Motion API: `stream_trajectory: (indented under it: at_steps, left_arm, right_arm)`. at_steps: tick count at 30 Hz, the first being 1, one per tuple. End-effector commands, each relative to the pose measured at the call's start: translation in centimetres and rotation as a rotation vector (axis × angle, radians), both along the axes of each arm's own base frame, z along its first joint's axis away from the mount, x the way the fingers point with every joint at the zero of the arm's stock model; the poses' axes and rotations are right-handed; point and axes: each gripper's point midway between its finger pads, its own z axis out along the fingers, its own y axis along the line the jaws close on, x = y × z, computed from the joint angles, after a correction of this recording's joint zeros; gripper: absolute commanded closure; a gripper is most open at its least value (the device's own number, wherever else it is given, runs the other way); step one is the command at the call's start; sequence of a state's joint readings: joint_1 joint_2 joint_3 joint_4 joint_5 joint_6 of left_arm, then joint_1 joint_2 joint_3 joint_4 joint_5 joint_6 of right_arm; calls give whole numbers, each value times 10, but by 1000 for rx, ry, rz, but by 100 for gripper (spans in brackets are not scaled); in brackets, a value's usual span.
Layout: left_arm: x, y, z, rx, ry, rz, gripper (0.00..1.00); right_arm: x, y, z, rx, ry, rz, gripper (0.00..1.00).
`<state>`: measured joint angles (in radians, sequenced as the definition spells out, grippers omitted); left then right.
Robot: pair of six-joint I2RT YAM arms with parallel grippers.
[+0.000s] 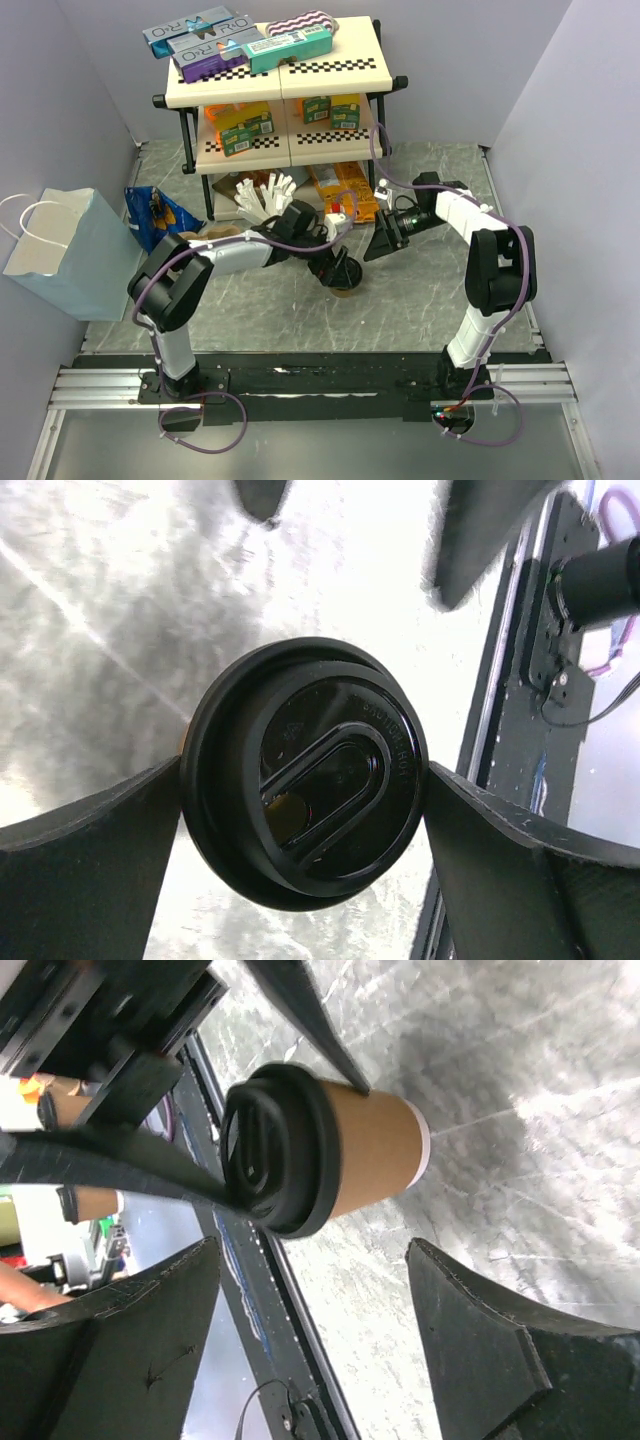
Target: Pack the takeout coffee
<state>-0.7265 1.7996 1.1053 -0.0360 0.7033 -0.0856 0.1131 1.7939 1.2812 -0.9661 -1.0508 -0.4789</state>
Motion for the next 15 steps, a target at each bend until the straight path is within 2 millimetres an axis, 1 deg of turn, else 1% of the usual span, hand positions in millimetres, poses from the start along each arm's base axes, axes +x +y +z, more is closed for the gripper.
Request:
stream_trajectory:
  at_steps: [1,2,4,6,7,9,10,14,15]
  left_arm:
    - [10,-11,22,-115,10,-42,1]
    - [13,-14,27,-122,6,-40,1]
    - [16,-16,28,-131,16,-30,0]
    - [18,-20,31,-146,23,-26,1]
    - [18,-21,29,-146,32,-28,1]
    - [18,-23,31,-147,36,-33,1]
    - [18,-23,31,-150,35,-38,1]
    - [18,-25,28,-148,42,-44,0]
    - [19,-26,29,-150,38,-45,1]
  right_arm:
    - [7,-1,22,7,-59,9,8]
    - [5,-2,23,6,-65,12,0]
    - [4,-4,24,-9,-89,13,0]
    - [2,-7,20,-41,-95,4,0]
    - [3,-7,18,-54,-86,-13,0]
    - [2,-6,18,-54,-69,-27,0]
    - [4,-3,18,-56,-61,-41,0]
    - [6,5,10,-72,-24,-42,0]
    - [7,6,4,-83,-1,-43,0]
